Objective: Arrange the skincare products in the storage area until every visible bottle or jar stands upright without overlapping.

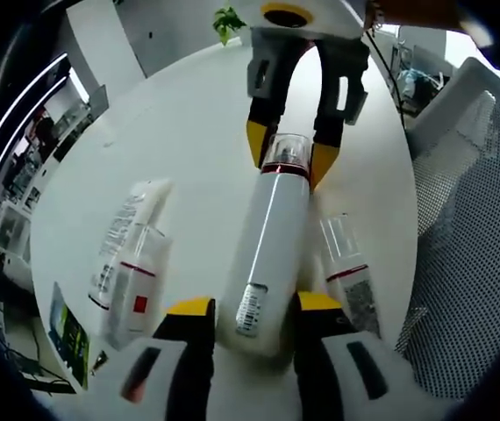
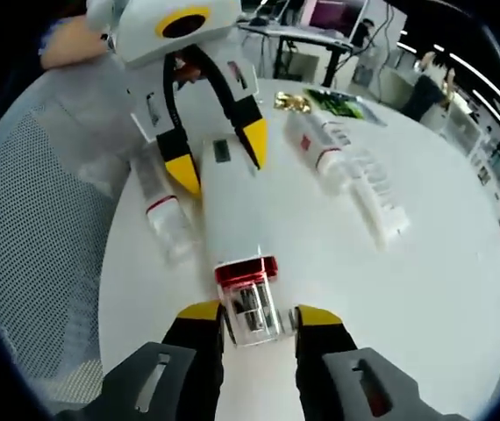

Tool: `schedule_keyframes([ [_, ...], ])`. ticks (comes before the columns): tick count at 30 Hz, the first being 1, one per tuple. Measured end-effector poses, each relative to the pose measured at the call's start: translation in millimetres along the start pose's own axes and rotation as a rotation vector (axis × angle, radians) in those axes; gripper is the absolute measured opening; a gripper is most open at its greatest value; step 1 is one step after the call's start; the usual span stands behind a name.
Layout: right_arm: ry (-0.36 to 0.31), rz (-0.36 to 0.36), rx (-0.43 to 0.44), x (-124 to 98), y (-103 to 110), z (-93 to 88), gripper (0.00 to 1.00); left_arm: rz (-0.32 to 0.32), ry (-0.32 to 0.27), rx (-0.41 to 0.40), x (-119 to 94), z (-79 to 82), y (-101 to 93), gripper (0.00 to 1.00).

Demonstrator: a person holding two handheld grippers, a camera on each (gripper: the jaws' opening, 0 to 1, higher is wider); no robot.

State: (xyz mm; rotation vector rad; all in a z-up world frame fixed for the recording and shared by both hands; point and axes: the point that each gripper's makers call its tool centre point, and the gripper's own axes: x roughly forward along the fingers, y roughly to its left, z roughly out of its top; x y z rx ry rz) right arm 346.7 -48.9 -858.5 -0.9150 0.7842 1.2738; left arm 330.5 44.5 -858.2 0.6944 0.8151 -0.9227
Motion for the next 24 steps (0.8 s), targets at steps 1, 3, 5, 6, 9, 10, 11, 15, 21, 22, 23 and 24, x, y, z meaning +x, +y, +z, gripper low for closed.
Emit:
schedule_keyframes([
  [1, 0.012, -0.006, -0.024, -4, -3, 2.3, 0.26, -0.001, 0.001, -0.006, 0, -0.2, 0.2, 0.31],
  [3, 0.034, -0.012, -0.064, -10, -6, 6.9, 0.25, -0.002, 0.004, -0.013, 0, -0.7, 0.6, 0.3],
  [5, 0.05, -0.014, -0.096, -17, -9, 12.7, 0.25, -0.003, 0.007, -0.019, 0, -1.2, 1.1, 0.3],
  [6, 0.057, -0.012, -0.11, -20, -10, 15.0, 0.25, -0.005, 0.01, -0.028, 0, -1.5, 1.3, 0.3],
  [9, 0.076, -0.005, -0.153, -30, -12, 23.9, 0.25, -0.011, 0.014, -0.034, 0, -2.1, 1.0, 0.29],
  [10, 0.078, -0.004, -0.189, -35, -14, 30.0, 0.25, -0.017, 0.013, -0.043, 0, -2.5, 0.8, 0.28],
  [11, 0.085, -0.003, -0.217, -38, -15, 33.3, 0.24, -0.022, 0.012, -0.057, 0, -2.6, 0.7, 0.28],
  [15, 0.111, 0.01, -0.3, -49, -15, 47.2, 0.24, -0.035, 0.01, -0.074, 0, -2.6, -1.0, 0.28],
  [21, 0.126, 0.06, -0.409, -69, -7, 76.9, 0.22, -0.057, -0.004, -0.102, 2, -2.6, -3.7, 0.27],
  [22, 0.125, 0.066, -0.413, -71, -6, 81.1, 0.22, -0.061, -0.008, -0.111, 2, -2.6, -3.8, 0.27],
  [23, 0.121, 0.072, -0.425, -73, -4, 88.5, 0.22, -0.065, -0.012, -0.128, 2, -2.6, -4.2, 0.27],
  [24, 0.107, 0.078, -0.432, -75, -3, 95.0, 0.22, -0.067, -0.015, -0.134, 2, -2.7, -4.2, 0.27],
])
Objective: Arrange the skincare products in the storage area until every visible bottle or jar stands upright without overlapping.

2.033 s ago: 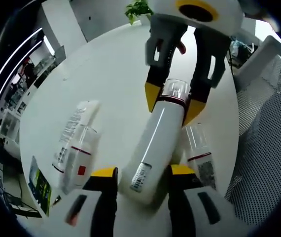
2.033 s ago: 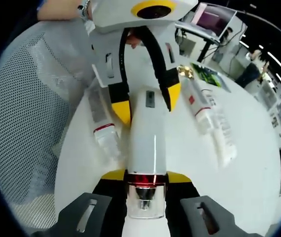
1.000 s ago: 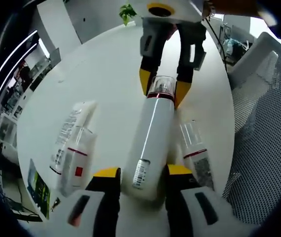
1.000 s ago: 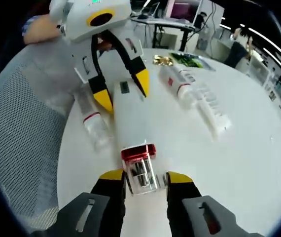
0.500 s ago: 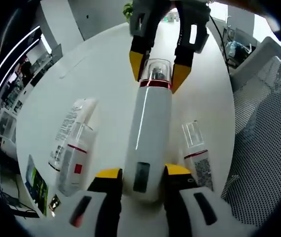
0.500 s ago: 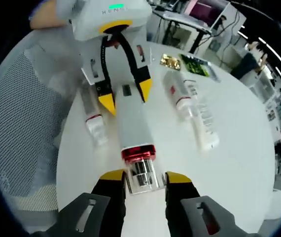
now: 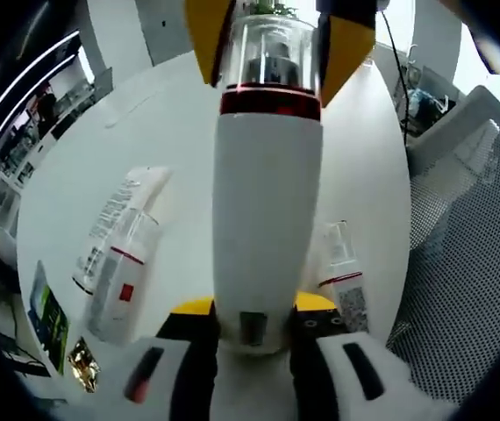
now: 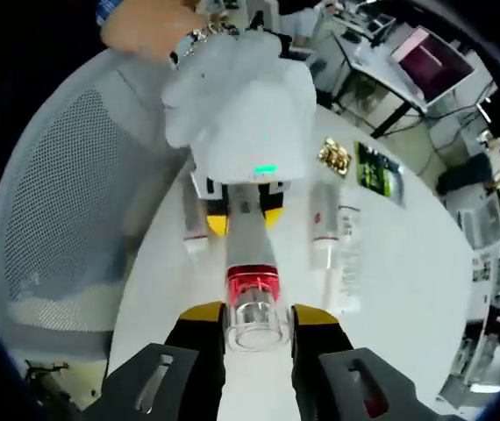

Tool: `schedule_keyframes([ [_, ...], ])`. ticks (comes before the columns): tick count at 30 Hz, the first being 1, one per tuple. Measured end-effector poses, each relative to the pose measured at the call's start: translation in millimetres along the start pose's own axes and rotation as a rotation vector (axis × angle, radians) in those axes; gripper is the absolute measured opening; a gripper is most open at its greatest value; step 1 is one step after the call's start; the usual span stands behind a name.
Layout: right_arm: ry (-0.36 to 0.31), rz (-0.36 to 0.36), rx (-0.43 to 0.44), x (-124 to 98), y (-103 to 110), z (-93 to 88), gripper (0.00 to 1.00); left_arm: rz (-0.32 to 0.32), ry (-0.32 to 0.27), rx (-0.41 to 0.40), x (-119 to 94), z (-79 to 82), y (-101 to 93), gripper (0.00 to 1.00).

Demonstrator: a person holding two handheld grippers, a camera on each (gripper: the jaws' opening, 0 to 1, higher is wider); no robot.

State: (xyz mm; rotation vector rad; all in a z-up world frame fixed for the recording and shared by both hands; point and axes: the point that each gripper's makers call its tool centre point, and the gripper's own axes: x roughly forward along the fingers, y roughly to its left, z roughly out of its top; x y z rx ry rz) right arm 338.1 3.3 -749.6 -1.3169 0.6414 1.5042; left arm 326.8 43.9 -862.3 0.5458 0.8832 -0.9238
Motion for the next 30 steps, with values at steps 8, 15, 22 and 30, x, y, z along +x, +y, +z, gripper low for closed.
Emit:
schedule_keyframes([
  [8, -0.059, 0.005, -0.005, -4, -7, 30.7, 0.22, -0.015, -0.031, -0.045, 1, 0.3, -1.0, 0.27],
  [15, -0.167, 0.012, 0.039, -5, -10, 58.5, 0.22, -0.024, -0.051, -0.058, 2, 1.9, -1.9, 0.27],
  [22, -0.165, 0.002, 0.044, -2, -10, 64.1, 0.22, -0.046, -0.065, -0.125, 0, 2.9, -1.9, 0.27],
  [30, -0.203, -0.013, 0.066, 1, -11, 78.5, 0.22, -0.109, -0.116, -0.217, -19, 16.0, -3.0, 0.31],
])
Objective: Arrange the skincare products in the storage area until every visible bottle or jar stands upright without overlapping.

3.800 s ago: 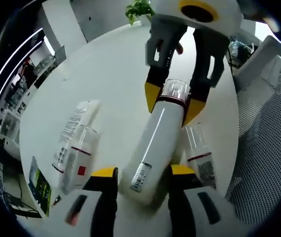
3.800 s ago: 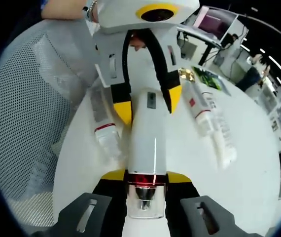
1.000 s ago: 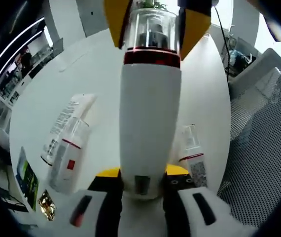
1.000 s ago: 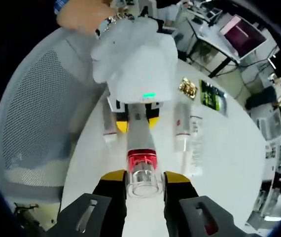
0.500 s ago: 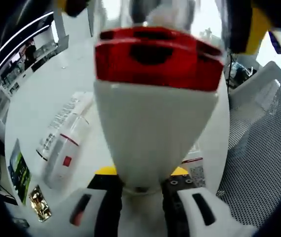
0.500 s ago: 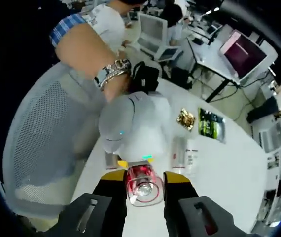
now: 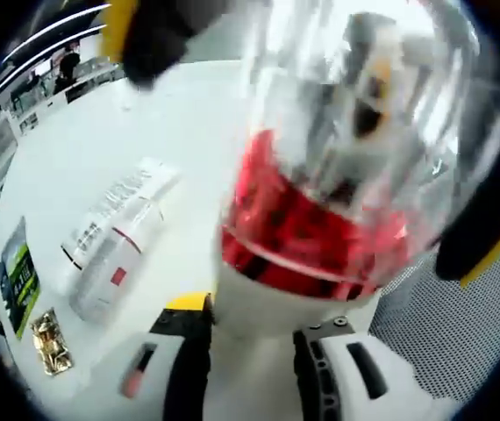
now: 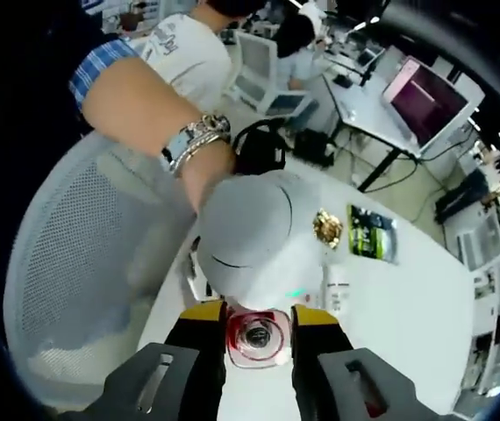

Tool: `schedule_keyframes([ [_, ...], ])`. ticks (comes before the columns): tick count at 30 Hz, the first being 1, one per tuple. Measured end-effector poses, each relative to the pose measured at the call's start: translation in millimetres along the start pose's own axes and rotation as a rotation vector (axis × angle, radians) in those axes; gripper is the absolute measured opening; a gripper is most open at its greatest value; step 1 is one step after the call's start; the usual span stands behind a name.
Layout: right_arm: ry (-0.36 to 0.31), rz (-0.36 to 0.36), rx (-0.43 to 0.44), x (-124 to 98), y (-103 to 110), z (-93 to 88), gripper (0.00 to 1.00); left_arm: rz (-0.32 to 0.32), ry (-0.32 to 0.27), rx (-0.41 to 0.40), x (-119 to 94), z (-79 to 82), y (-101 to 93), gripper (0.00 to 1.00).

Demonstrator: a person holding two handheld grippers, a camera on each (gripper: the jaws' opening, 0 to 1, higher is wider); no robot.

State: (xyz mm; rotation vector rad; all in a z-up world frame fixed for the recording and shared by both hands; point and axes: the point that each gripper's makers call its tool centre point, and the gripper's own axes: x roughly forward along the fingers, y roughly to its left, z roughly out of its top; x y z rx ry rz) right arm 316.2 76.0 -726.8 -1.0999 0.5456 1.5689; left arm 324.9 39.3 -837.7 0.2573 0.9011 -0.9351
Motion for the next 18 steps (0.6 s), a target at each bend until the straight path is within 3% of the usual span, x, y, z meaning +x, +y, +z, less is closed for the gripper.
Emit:
schedule_keyframes([
  [3, -0.022, -0.006, -0.003, 2, 1, 4.7, 0.23, 0.004, 0.01, 0.037, -8, 2.6, -2.0, 0.29],
  [7, -0.143, -0.062, 0.014, 6, -4, 17.3, 0.23, 0.022, 0.024, 0.067, -17, 2.2, 0.9, 0.27],
  [13, -0.216, -0.107, -0.005, 2, -4, 17.6, 0.25, 0.026, 0.038, 0.081, -19, 0.3, 3.0, 0.26],
  [18, -0.307, -0.25, 0.116, -4, -14, 13.8, 0.34, 0.037, 0.059, 0.09, -22, -3.4, 4.3, 0.25],
])
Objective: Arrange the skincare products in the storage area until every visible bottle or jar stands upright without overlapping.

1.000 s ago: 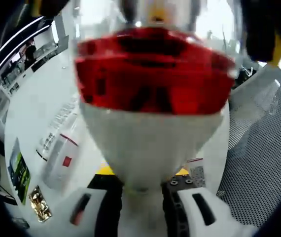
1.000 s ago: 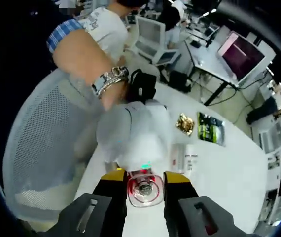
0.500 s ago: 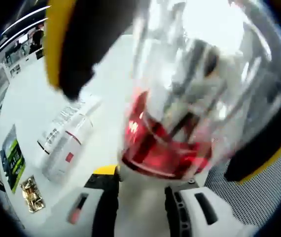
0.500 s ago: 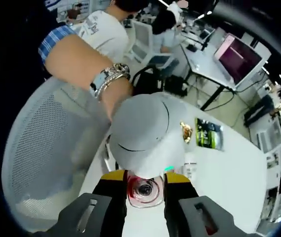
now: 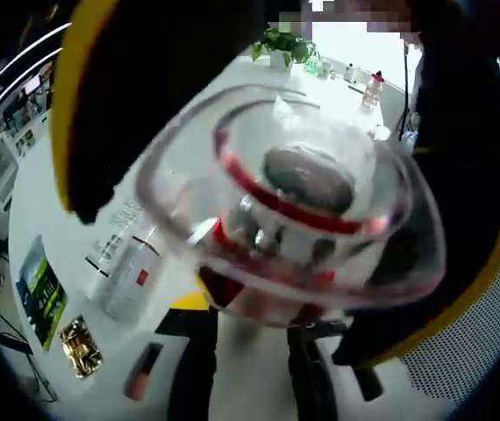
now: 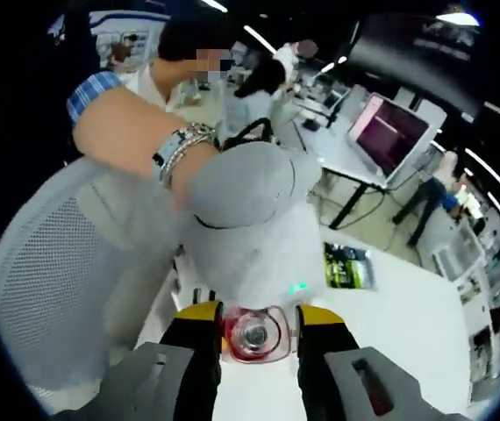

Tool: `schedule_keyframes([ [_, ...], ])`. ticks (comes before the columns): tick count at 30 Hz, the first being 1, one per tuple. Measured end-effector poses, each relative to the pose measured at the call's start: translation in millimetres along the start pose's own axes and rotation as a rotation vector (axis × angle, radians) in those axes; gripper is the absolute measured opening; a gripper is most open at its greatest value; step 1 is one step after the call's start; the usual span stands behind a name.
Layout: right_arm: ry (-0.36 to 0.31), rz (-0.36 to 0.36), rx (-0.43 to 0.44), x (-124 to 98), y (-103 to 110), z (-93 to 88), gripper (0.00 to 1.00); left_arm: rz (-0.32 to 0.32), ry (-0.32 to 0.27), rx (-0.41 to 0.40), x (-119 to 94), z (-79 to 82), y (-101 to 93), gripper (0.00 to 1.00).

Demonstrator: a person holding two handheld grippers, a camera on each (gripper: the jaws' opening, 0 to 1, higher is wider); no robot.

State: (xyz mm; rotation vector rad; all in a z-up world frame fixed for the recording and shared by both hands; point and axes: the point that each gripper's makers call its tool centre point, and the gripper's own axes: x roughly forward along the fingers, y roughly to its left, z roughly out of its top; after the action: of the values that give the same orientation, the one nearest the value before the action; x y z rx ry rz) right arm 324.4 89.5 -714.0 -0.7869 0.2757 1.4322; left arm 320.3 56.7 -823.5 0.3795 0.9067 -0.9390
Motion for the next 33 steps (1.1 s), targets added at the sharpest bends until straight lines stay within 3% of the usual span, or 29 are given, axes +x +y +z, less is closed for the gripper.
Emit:
schedule_keyframes([
  [3, -0.07, -0.1, 0.12, -6, -6, -6.4, 0.4, 0.02, 0.029, 0.003, -3, -5.8, 2.0, 0.24],
  [5, -0.112, -0.129, 0.197, -6, -4, -9.0, 0.43, 0.051, 0.04, 0.018, -8, -8.2, 3.2, 0.23],
  [8, -0.124, -0.165, 0.244, -3, -1, -15.2, 0.46, 0.096, 0.07, 0.031, -16, -16.8, 4.3, 0.24],
  [11, -0.132, -0.166, 0.299, 4, 4, -18.5, 0.42, 0.109, 0.041, -0.018, -25, -16.2, 3.2, 0.24],
  [14, -0.117, -0.191, 0.341, 12, 4, -25.5, 0.4, 0.162, -0.018, -0.144, -39, -14.4, 6.5, 0.24],
  [16, -0.097, -0.193, 0.364, 18, 7, -30.6, 0.36, 0.221, -0.006, -0.171, -52, -23.5, 8.7, 0.24],
  [20, -0.096, -0.207, 0.436, 27, 8, -36.8, 0.36, 0.379, -0.024, -0.121, -79, -32.7, 17.6, 0.3],
  [24, -0.088, -0.215, 0.481, 34, 10, -43.0, 0.33, 0.495, -0.103, -0.168, -106, -31.7, 14.8, 0.3],
  [27, -0.101, -0.237, 0.494, 34, 8, -43.1, 0.33, 0.599, -0.141, -0.122, -124, -33.8, 12.7, 0.36],
  [31, -0.092, -0.26, 0.501, 33, 7, -44.7, 0.32, 0.579, -0.199, -0.165, -127, -38.9, -0.8, 0.42],
  [33, -0.083, -0.26, 0.499, 33, 7, -45.2, 0.32, 0.639, -0.171, -0.109, -134, -42.9, 3.4, 0.41],
])
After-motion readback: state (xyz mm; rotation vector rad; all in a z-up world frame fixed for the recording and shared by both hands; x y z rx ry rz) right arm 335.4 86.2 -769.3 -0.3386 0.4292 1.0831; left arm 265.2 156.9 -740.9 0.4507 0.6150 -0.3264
